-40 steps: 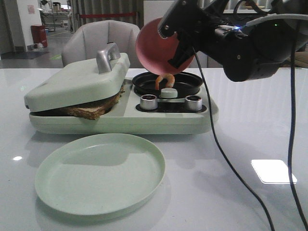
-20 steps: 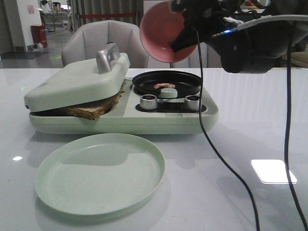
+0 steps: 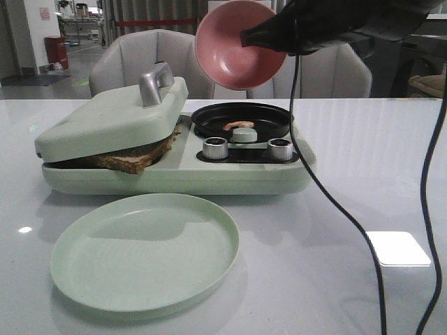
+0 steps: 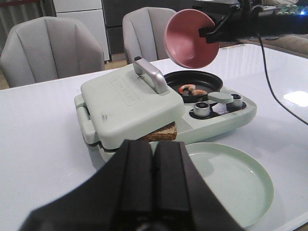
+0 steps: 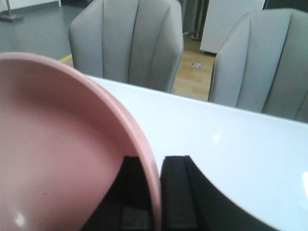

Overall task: Make breakfast with bread and shrimp
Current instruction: 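Carry the pink bowl back and set it down on the table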

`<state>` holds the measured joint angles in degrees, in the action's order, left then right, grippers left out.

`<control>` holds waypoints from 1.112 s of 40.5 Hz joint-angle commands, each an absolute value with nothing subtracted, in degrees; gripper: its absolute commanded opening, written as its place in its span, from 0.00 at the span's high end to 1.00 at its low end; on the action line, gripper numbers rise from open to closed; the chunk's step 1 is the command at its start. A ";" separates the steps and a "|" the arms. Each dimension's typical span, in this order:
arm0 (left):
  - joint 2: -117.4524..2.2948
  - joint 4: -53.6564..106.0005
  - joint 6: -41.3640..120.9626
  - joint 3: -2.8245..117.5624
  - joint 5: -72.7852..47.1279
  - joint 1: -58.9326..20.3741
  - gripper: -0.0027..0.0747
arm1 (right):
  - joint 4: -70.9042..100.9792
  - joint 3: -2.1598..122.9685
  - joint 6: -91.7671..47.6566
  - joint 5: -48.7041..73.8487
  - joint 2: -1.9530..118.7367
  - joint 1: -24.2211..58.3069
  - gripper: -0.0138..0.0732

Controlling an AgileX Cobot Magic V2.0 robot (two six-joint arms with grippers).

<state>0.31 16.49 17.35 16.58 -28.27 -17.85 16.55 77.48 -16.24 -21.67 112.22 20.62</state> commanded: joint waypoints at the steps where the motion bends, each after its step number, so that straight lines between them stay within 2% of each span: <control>1: 0.98 17.58 16.93 18.13 -23.43 -18.31 0.91 | 16.61 79.33 -15.55 -18.36 105.55 20.09 0.88; 7: 0.98 17.58 16.93 18.13 -23.43 -18.31 0.91 | 18.92 77.09 -15.48 -10.70 100.43 18.01 0.88; 17: 0.98 17.58 16.93 18.13 -23.43 -18.31 0.91 | 21.76 67.48 -15.48 -7.48 90.58 10.92 0.88; 24: 0.98 17.58 16.93 18.13 -23.43 -18.31 0.91 | 20.07 64.69 -15.53 4.91 84.77 3.59 0.88; 35: 0.98 17.58 16.93 18.13 -23.43 -18.31 0.91 | 20.22 64.69 -15.53 21.32 82.80 -6.10 0.88; 45: 0.98 17.58 16.93 18.13 -23.43 -18.31 0.91 | 20.41 64.69 -18.05 28.99 84.26 -7.60 0.88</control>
<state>0.31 16.49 17.35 16.58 -28.27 -17.85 19.59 63.22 -16.72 29.76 85.59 -7.27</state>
